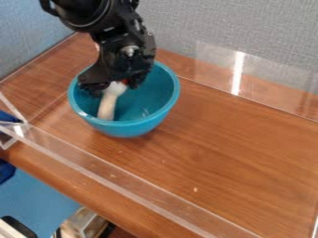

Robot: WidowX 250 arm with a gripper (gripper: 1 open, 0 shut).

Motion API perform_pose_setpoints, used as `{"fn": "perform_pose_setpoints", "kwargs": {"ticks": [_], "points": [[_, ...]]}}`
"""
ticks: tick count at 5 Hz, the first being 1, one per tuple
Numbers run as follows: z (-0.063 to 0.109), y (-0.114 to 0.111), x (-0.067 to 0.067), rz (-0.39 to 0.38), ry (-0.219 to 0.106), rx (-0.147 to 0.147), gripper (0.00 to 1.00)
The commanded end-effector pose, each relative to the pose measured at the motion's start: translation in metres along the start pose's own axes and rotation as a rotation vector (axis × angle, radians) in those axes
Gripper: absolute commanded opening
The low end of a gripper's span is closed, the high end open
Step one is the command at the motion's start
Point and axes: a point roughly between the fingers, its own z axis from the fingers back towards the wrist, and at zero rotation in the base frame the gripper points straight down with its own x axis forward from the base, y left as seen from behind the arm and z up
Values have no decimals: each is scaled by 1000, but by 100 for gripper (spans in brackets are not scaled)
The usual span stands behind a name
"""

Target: Put the mushroom in the blue bowl

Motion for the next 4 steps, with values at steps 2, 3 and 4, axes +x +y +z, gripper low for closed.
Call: {"fn": "perform_pose_setpoints", "kwargs": {"ticks": [2, 3, 4], "points": [[6, -2, 3, -6, -17, 12, 100], [8, -1, 3, -6, -17, 22, 100], [10, 0, 3, -6, -17, 31, 100]]}}
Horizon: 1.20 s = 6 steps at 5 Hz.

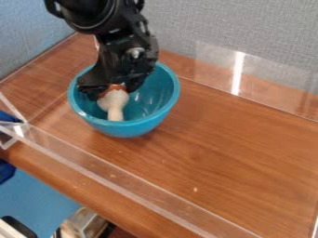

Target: Put the mushroom in the blue bowl

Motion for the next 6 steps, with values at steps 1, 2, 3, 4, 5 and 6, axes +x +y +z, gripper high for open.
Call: {"fn": "perform_pose_setpoints", "kwargs": {"ticks": [1, 2, 3, 4, 5, 6], "points": [[11, -5, 9, -3, -28, -21, 100], [13, -4, 9, -3, -28, -14, 100], [15, -3, 10, -1, -27, -8, 100], [18, -3, 11, 0, -26, -2, 100], [20, -2, 12, 0, -24, 5, 100], [22, -1, 12, 0, -23, 12, 100]]}}
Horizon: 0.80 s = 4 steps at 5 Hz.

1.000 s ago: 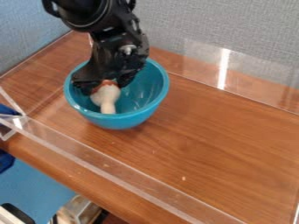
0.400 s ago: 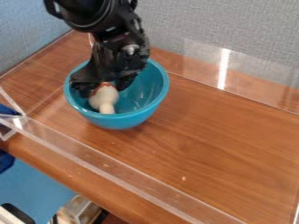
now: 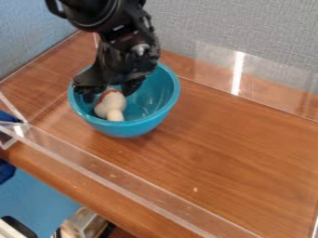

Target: Put the mushroom in the blue bowl

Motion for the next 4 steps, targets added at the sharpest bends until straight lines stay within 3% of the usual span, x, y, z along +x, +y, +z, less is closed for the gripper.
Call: {"fn": "perform_pose_setpoints", "kwargs": {"ticks": [1, 4], "points": [[18, -7, 19, 29, -47, -45, 100], [26, -6, 22, 28, -26, -33, 100]]}}
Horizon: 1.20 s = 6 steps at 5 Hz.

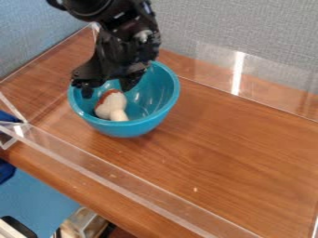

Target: Put the mushroom in the blue bowl

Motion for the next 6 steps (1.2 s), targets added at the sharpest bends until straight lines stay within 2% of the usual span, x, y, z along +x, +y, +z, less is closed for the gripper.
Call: {"fn": "perform_pose_setpoints", "kwargs": {"ticks": [1, 2, 3, 4, 6], "points": [[14, -8, 16, 20, -45, -43, 100], [11, -9, 15, 16, -39, -31, 100], [5, -10, 13, 8, -34, -16, 0], [0, -10, 11, 2, -30, -1, 100], [-1, -10, 9, -6, -21, 19, 100]]}}
